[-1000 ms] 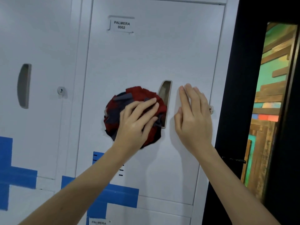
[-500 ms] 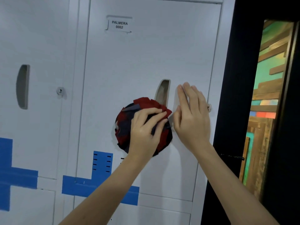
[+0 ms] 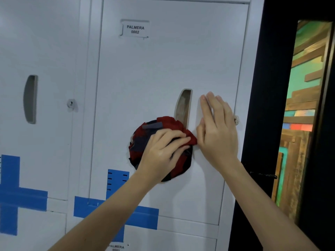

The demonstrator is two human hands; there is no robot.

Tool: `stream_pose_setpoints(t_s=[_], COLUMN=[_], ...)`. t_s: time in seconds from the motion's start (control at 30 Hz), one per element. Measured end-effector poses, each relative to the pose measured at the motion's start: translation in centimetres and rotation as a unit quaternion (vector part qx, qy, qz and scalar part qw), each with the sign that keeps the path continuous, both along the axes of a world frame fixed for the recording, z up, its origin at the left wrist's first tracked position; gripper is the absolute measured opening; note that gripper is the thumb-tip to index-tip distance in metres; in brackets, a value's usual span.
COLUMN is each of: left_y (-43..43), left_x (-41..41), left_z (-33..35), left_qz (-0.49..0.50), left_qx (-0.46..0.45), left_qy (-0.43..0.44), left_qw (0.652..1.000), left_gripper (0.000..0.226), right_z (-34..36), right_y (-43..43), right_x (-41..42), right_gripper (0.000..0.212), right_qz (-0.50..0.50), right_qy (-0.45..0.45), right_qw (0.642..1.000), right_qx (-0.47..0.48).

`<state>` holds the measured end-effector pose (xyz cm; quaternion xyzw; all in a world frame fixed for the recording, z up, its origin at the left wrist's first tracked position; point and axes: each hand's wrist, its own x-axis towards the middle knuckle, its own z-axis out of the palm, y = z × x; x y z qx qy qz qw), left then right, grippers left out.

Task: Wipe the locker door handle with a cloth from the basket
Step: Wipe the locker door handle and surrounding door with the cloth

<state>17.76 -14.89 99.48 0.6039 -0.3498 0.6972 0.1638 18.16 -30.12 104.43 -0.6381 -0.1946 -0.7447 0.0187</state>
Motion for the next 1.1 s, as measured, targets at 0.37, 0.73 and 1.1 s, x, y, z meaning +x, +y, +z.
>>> stream_pose_setpoints(t_s=[0.37, 0.73, 1.1], left_y=[1.2, 1.3, 3.9], left_x=[0.4, 0.5, 0.3], left_z=[2.0, 2.2, 4.4], left_qz=[0.024, 0.032, 0.035], left_qx=[0.059, 0.079, 0.258], left_qy=[-0.042, -0.048, -0.020], left_qw=[0.997, 0.995, 0.965], left_gripper=[0.016, 0.015, 0.021], right_z=[-0.1, -0.1, -0.1], right_y=[0.0, 0.0, 0.0], right_x=[0.1, -0.1, 0.0], right_gripper=[0.044, 0.046, 0.045], right_qz=[0.002, 0.002, 0.005], right_qy=[-0.001, 0.001, -0.005], right_qw=[1.000, 1.000, 1.000], right_qx=[-0.004, -0.003, -0.001])
